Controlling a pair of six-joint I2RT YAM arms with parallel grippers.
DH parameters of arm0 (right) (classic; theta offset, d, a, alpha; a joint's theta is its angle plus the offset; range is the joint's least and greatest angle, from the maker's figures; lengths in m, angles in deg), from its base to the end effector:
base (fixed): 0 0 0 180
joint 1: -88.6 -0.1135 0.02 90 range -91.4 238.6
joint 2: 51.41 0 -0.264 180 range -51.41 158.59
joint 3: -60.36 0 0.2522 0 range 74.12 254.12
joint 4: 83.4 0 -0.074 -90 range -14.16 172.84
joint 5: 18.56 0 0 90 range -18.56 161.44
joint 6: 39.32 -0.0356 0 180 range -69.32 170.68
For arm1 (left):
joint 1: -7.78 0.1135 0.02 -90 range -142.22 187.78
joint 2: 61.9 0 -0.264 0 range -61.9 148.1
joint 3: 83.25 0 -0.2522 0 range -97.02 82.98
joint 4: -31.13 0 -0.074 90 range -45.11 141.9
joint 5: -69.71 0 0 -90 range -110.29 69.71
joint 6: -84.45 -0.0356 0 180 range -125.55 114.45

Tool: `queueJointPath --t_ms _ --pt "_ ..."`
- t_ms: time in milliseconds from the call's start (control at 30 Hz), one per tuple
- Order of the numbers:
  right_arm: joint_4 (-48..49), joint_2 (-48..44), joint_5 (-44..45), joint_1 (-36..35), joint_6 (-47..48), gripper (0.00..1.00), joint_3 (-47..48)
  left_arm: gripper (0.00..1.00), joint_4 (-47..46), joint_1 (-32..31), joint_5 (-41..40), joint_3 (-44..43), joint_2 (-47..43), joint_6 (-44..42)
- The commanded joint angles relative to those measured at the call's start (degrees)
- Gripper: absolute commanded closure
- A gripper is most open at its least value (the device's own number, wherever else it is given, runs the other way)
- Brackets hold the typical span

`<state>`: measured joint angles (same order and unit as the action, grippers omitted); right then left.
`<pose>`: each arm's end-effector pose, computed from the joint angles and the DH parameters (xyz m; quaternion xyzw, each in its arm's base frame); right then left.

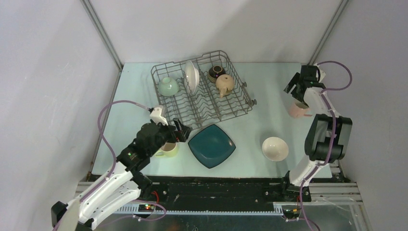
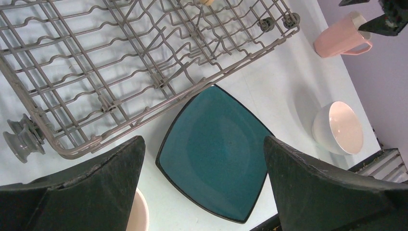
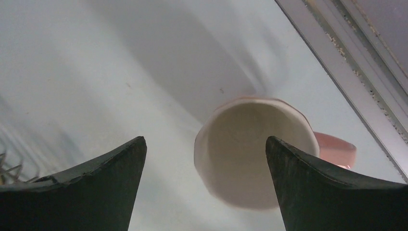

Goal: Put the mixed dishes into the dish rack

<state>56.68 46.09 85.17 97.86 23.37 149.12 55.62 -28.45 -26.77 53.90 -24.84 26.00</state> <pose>0.3692 -0.0688 0.2554 0.3315 0.8688 -0.0555 0.3637 0.1345 -0.0936 0.2630 0.0002 0.8120 -0.2863 0.5087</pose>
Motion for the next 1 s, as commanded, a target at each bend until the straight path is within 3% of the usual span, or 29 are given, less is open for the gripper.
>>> queueJointPath --t_ms 0,100,167,200,233,267,333,500,767,967 --pt "-1.6 4.5 -0.9 0.7 -0.2 0.06 4.0 0.0 -2.6 0.3 -0.9 0.2 -0.6 0.5" --pt "-2.1 6.6 -1.6 1.1 -1.7 0.16 4.3 0.0 -2.6 0.3 -0.4 0.1 -0.8 0.2" --pt "-2.4 6.9 -2.3 1.1 -1.9 0.35 4.2 0.0 -2.8 0.3 -0.3 0.2 -1.0 0.0" --pt "-2.7 6.7 -3.1 1.1 -1.9 0.53 4.2 0.0 -3.0 0.4 -0.2 0.2 -1.1 -0.1" --pt "-2.9 6.1 -3.5 1.1 -1.9 0.62 4.3 0.0 -3.0 0.3 -0.2 0.2 -1.0 0.0" --pt "-3.3 5.6 -4.5 1.1 -2.0 0.82 4.3 0.0 -3.2 0.3 0.0 0.2 -0.7 0.0" --pt "-4.2 3.6 -5.3 1.1 -2.3 1.0 4.3 0.0 -3.5 0.3 0.7 0.1 -0.1 0.1" --pt "-6.0 -6.0 -7.1 0.5 -4.2 1.0 4.2 0.0 -7.2 0.4 4.6 1.5 -0.1 -0.3" --pt "1.9 -20.0 -36.0 -0.8 -13.4 1.0 4.1 0.0 -22.4 0.3 11.0 3.3 2.1 -1.9" --pt "17.9 -21.3 -59.2 -0.9 -31.6 1.0 2.0 0.0 -38.6 0.4 17.3 0.0 9.3 -4.5"
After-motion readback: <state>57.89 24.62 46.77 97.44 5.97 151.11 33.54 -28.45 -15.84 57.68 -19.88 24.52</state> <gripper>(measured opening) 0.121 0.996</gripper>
